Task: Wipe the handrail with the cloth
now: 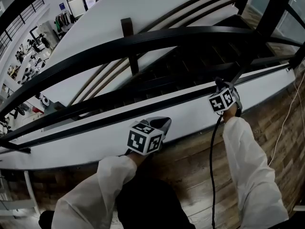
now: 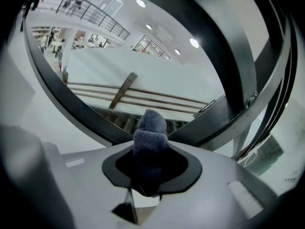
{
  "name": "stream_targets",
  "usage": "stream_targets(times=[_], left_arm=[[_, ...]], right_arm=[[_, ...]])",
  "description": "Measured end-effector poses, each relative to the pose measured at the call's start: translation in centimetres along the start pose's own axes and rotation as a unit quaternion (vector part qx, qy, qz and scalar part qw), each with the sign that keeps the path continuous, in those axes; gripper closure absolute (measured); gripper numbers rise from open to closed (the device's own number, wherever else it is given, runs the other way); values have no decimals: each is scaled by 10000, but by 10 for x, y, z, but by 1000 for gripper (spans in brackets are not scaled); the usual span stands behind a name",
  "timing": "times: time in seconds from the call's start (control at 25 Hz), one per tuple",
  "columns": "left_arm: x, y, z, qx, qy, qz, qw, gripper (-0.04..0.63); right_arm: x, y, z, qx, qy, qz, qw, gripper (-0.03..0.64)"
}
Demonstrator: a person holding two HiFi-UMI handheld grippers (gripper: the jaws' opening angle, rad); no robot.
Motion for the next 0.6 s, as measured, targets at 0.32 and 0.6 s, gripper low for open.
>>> stream_targets(times=[0.32,0.6], left_arm=[[7,1,-6,76,7,68,9999,595],[46,6,-22,22,-72,247,9997,597]], right_arm=[[-5,4,-4,373,872,132,9954,522],[15,-6,-10,75,630,237,9977,518]])
Point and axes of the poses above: the fingertips, and each gripper's own axes: x backward along the fingers, z to its right, y out of its underside, the point moved 9 cm from there along x, backward along the fingers, and after that the axes turned 8 degrees about -x, right-handed, at the moved point
